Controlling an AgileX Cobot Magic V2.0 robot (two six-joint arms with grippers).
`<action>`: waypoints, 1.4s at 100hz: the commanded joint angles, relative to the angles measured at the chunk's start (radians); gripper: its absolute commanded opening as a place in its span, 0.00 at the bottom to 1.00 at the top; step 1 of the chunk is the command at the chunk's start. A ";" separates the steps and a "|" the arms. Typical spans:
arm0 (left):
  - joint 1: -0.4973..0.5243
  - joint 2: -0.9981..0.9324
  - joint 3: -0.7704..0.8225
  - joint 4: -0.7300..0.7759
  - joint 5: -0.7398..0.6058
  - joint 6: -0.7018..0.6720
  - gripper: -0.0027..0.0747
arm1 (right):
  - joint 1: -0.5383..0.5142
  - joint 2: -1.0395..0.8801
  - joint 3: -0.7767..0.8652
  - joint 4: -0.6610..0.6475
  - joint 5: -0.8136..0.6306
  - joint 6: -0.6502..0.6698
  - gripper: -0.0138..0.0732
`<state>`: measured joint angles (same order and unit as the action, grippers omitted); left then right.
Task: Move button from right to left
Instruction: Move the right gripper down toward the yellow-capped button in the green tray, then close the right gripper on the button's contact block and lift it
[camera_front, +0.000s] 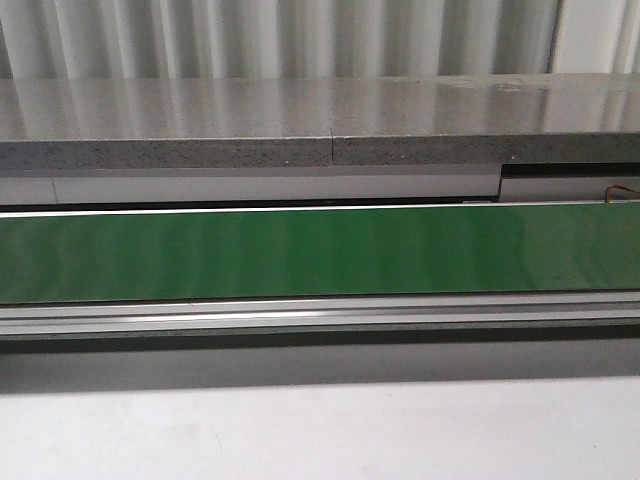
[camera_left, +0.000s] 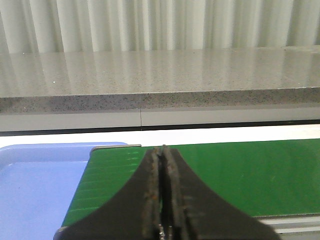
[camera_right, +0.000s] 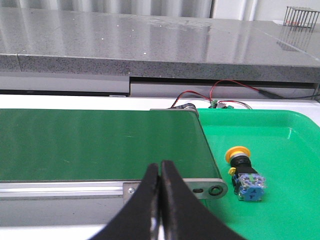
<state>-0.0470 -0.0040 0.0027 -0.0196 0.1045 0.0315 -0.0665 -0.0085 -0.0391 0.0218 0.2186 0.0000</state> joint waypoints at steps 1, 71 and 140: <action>0.003 -0.033 0.039 -0.002 -0.077 -0.007 0.01 | 0.002 0.004 -0.083 -0.012 -0.001 -0.009 0.08; 0.003 -0.033 0.039 -0.002 -0.077 -0.007 0.01 | 0.002 0.582 -0.530 -0.022 0.414 -0.009 0.08; 0.003 -0.033 0.039 -0.002 -0.077 -0.007 0.01 | 0.002 1.183 -0.875 0.004 0.678 -0.009 0.66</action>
<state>-0.0470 -0.0040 0.0027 -0.0196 0.1045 0.0315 -0.0665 1.1486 -0.8561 0.0260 0.9065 0.0000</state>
